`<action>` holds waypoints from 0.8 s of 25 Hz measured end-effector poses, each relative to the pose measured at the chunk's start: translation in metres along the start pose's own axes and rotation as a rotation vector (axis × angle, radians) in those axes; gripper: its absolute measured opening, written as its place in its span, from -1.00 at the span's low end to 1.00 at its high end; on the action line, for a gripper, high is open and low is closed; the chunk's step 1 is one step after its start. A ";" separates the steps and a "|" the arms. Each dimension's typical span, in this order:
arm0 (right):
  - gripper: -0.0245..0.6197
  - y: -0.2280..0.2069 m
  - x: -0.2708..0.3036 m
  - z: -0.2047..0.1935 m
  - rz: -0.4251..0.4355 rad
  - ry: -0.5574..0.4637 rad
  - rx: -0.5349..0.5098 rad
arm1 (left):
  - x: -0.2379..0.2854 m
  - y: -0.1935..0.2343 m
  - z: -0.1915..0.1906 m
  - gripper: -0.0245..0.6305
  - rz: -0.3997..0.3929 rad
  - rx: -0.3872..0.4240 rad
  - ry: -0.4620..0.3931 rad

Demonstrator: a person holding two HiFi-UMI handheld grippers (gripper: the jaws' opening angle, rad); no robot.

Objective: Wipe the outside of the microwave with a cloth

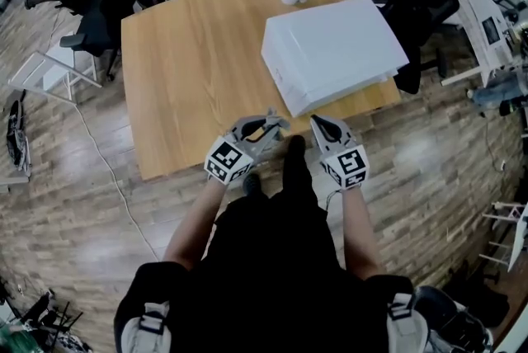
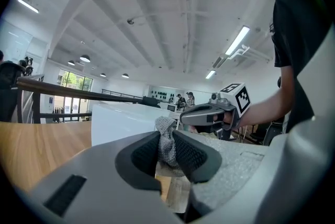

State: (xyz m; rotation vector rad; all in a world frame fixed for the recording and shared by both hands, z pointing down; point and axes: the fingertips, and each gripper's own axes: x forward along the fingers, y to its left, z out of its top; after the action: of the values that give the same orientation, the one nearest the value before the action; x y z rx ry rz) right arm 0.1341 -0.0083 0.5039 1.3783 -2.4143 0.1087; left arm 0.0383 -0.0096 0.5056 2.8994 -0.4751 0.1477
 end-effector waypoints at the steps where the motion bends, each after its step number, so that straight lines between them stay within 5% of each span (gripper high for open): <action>1: -0.93 -0.004 0.001 -0.001 -0.007 -0.001 0.001 | 0.001 0.003 -0.003 -0.72 0.002 0.004 0.007; 20: -0.93 -0.061 0.026 -0.018 0.004 0.055 0.018 | 0.073 0.026 -0.015 -0.72 -0.011 -0.002 0.049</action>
State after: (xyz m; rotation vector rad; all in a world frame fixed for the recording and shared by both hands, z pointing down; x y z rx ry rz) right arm 0.1783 -0.0568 0.5228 1.3601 -2.3767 0.1670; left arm 0.0977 -0.0531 0.5348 2.8886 -0.4507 0.2161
